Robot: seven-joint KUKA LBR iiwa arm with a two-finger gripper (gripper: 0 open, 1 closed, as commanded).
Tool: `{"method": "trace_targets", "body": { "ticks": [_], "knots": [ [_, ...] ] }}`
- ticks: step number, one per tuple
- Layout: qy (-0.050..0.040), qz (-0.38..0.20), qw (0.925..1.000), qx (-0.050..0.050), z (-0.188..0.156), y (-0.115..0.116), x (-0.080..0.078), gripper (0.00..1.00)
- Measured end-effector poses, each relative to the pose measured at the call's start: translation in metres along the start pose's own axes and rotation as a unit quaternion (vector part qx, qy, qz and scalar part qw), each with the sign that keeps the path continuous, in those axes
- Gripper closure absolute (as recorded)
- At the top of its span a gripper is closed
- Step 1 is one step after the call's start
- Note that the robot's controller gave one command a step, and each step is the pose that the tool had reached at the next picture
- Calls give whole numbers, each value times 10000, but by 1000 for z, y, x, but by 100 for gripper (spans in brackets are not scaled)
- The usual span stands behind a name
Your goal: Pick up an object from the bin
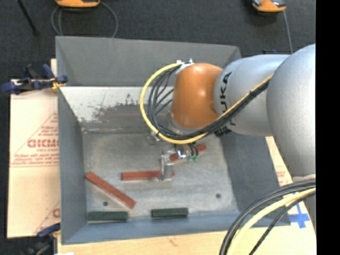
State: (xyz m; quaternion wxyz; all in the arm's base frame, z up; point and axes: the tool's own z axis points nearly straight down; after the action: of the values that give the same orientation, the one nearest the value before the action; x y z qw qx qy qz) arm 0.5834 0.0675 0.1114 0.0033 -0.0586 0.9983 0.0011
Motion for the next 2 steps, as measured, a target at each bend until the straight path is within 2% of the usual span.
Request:
{"method": "trace_targets", "body": {
  "ticks": [1,2],
  "knots": [
    [39,78,10000,2,43,-11,13,0],
    [22,69,10000,6,43,-11,12,0]
  ]
}}
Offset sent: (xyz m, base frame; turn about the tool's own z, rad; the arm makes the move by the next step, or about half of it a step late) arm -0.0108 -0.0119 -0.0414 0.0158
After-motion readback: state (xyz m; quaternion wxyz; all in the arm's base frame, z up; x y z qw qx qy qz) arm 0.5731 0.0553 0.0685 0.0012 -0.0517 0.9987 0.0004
